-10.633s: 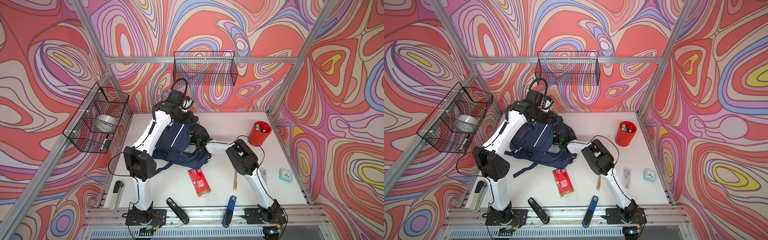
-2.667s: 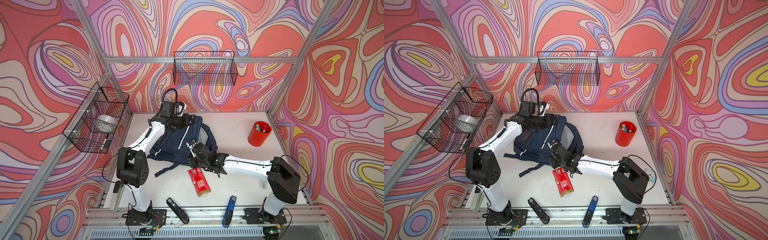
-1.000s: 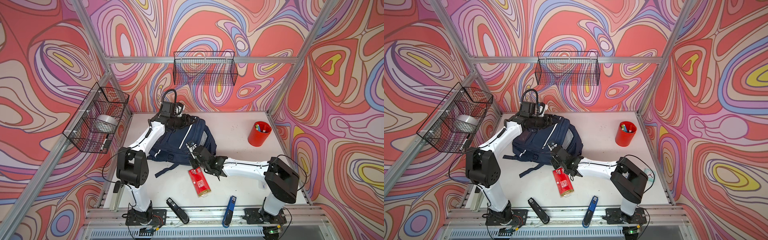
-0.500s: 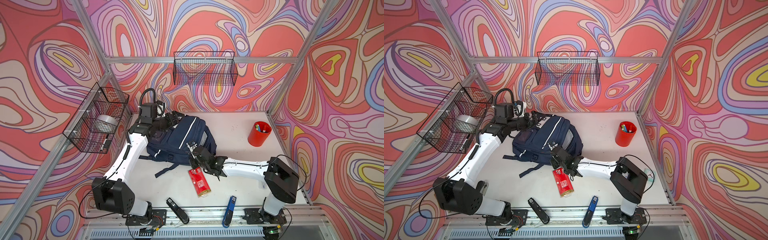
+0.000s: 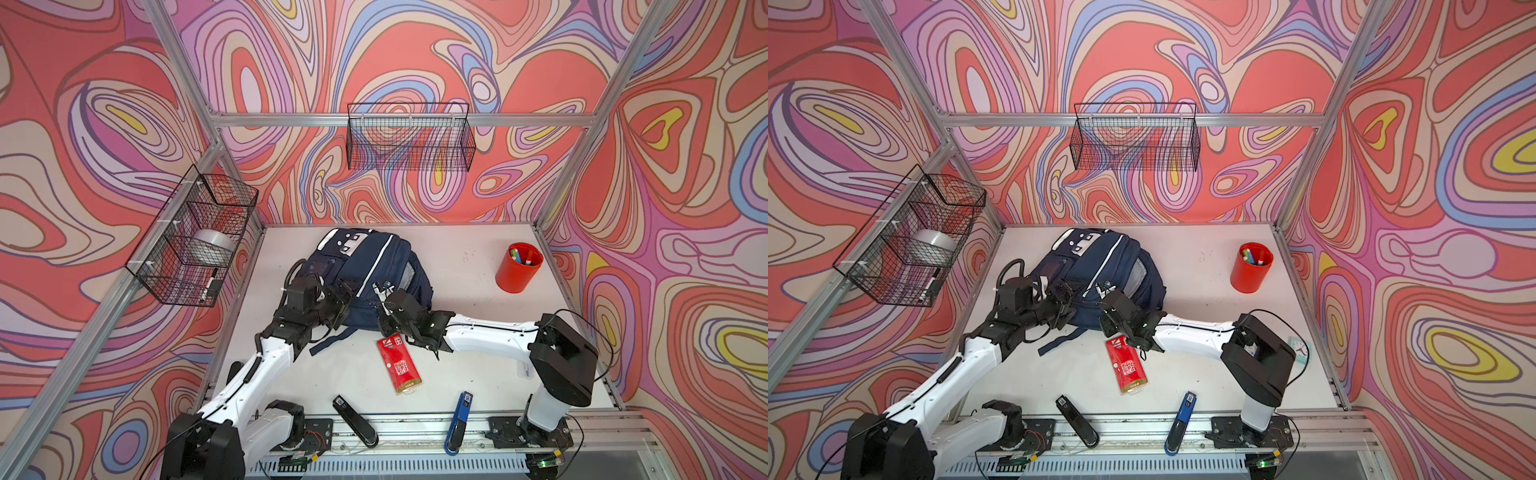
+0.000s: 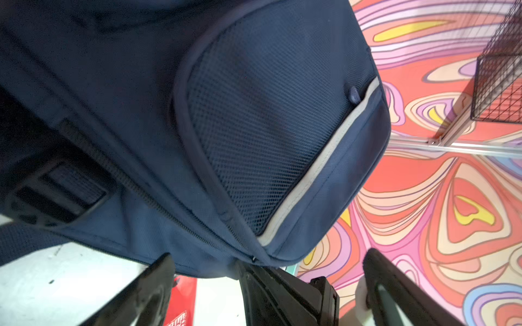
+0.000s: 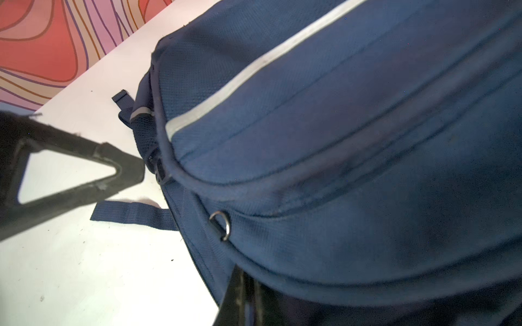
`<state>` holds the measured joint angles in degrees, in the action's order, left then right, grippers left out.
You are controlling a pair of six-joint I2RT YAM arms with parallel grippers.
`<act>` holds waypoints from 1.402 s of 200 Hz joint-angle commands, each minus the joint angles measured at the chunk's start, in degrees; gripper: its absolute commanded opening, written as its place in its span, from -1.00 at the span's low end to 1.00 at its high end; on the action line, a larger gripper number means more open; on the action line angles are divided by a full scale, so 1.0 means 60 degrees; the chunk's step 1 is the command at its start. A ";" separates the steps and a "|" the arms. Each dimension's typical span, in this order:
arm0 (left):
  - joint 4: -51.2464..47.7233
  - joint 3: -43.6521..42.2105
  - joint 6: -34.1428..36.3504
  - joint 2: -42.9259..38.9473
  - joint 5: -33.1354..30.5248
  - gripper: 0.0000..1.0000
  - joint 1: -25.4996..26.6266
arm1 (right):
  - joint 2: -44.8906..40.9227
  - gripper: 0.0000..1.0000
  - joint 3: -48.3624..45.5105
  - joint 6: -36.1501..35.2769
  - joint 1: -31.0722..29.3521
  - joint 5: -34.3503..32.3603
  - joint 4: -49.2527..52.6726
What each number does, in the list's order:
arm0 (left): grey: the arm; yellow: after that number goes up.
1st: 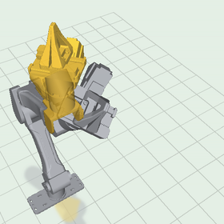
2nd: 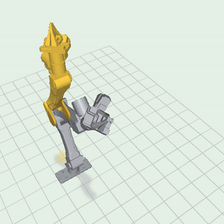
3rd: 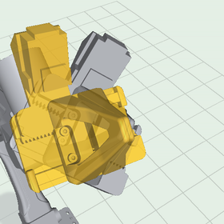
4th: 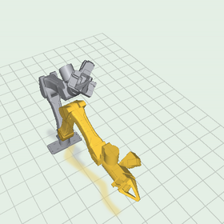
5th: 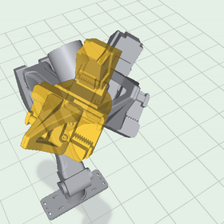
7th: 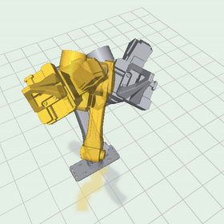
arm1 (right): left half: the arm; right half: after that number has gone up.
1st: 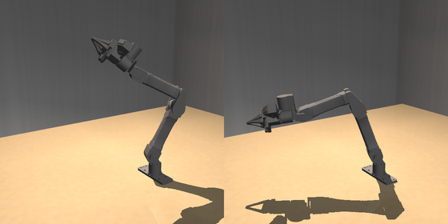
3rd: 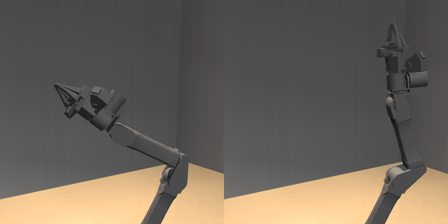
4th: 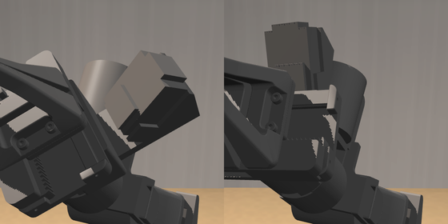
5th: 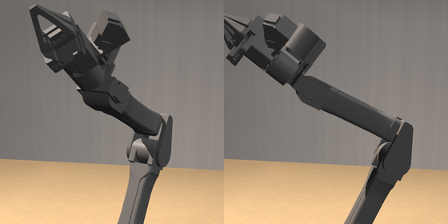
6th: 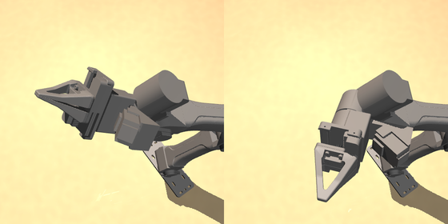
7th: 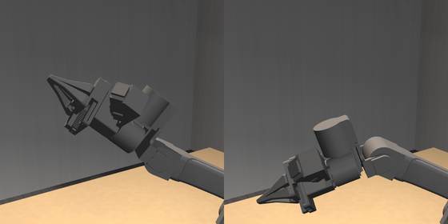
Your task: Pack the student bag
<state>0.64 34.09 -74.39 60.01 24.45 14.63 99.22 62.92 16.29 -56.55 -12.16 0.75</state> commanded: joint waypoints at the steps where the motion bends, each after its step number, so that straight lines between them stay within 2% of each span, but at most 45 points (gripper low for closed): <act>1: 0.1582 -0.0595 -0.2373 -0.0116 -0.1742 0.78 0.0759 | -0.0065 -1.00 0.0350 0.0293 0.0005 0.0388 -0.0286; 18: 0.1729 -0.0667 -0.2903 -0.0006 -0.3004 0.34 0.1716 | -0.0072 -1.00 0.0433 0.0524 -0.0014 0.0688 -0.0351; 34: 0.1837 -0.0668 -0.3547 0.0413 -0.3348 -0.08 0.2057 | -0.0057 -1.00 0.0515 0.0613 -0.0029 0.0718 -0.0335; 38: 0.2055 -0.1045 -0.3767 0.0518 -0.3392 -0.16 0.2094 | -0.0064 -1.00 0.0515 0.0632 -0.0033 0.0706 -0.0332; 59: 0.3055 -0.1396 -0.4212 0.0986 -0.3958 -0.19 0.2382 | -0.0115 -1.00 0.0543 0.0615 -0.0037 0.0773 -0.0291; 78: 0.3214 -0.1273 -0.3938 0.1363 -0.4087 -0.20 0.2419 | -0.0116 -1.00 0.0617 0.0561 -0.0061 0.1055 -0.0245; 87: 0.3052 -0.1125 -0.3752 0.1502 -0.4103 -0.26 0.2425 | -0.0130 -1.00 0.0618 0.0515 -0.0052 0.1207 -0.0244; 105: 0.3187 -0.1052 -0.3546 0.1712 -0.4103 -1.00 0.2425 | -0.0192 -1.00 0.0661 0.0452 -0.0055 0.1169 -0.0053; 132: 0.3175 -0.1024 -0.3326 0.1703 -0.4043 -1.00 0.2426 | -0.0216 -1.00 0.0677 0.0158 -0.0059 0.0510 0.0635; 142: 0.2893 -0.1000 -0.3173 0.1562 -0.4067 -1.00 0.2437 | -0.0255 -1.00 0.0655 0.0083 -0.0019 0.0016 0.0956; 161: 0.2211 -0.1010 -0.2975 0.1219 -0.4221 -1.00 0.2434 | -0.0425 -1.00 0.0510 -0.0081 0.0310 -0.0181 0.1360; 216: 0.1302 -0.0896 -0.2476 0.0593 -0.4154 -1.00 0.2243 | -0.0863 -1.00 0.0061 -0.0415 0.1530 0.0153 0.1639; 259: 0.0928 -0.0861 -0.2104 0.0342 -0.3816 -1.00 0.1873 | -0.0436 -1.00 0.0299 -0.1047 0.2560 0.0492 0.1640; 280: 0.0548 -0.0323 -0.1736 0.0143 -0.3610 -1.00 0.1624 | -0.0136 -1.00 0.0537 -0.1339 0.3149 0.0666 0.1557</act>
<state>9.19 29.26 -88.60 63.22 4.47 26.59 96.16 64.51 11.09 -41.50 -5.34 10.11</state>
